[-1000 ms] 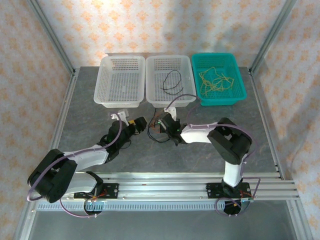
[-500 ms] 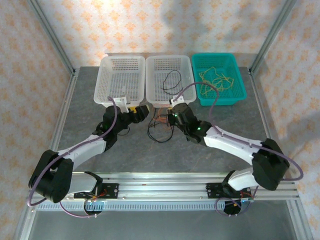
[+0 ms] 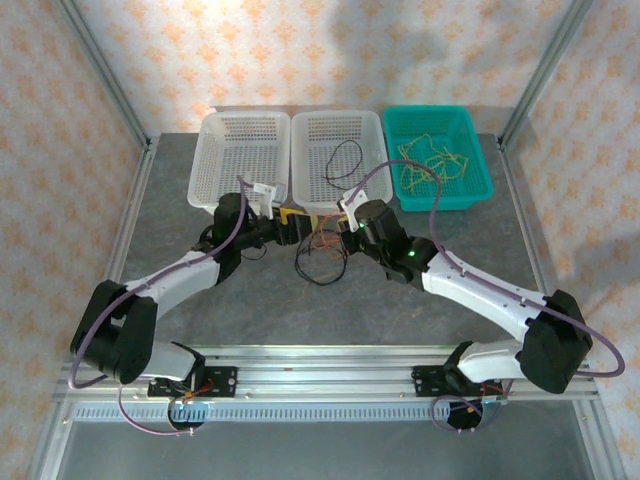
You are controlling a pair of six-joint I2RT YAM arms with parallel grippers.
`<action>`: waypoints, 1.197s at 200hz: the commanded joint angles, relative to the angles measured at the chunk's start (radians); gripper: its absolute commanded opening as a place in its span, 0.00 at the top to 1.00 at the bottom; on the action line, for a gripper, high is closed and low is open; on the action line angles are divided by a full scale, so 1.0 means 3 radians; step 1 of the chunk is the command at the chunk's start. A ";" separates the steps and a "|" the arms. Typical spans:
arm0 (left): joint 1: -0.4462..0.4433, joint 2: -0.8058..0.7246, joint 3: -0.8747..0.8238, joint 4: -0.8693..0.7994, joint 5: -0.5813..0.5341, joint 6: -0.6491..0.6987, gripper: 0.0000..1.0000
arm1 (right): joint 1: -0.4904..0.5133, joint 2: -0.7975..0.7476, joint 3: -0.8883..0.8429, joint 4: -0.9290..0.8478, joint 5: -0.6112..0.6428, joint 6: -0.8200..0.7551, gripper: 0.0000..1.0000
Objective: Untangle the cables
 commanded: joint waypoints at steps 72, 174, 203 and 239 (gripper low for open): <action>-0.0075 0.0107 0.0142 -0.0056 0.0097 0.0082 0.86 | -0.0010 -0.0034 0.0169 -0.0004 0.0101 -0.0041 1.00; -0.0023 -0.0579 0.0274 -0.0399 -0.0490 0.0220 1.00 | -0.0028 -0.0351 0.0089 0.0397 0.1216 0.0485 0.37; 0.0047 -0.0727 0.0446 -0.0519 -0.0659 0.0258 1.00 | -0.0057 -0.0260 0.0085 0.0399 0.1235 0.0589 0.37; 0.0168 -0.0784 0.0826 -0.0891 -0.0985 0.0427 1.00 | -0.0056 -0.0173 0.0009 0.0548 0.1043 0.0786 0.37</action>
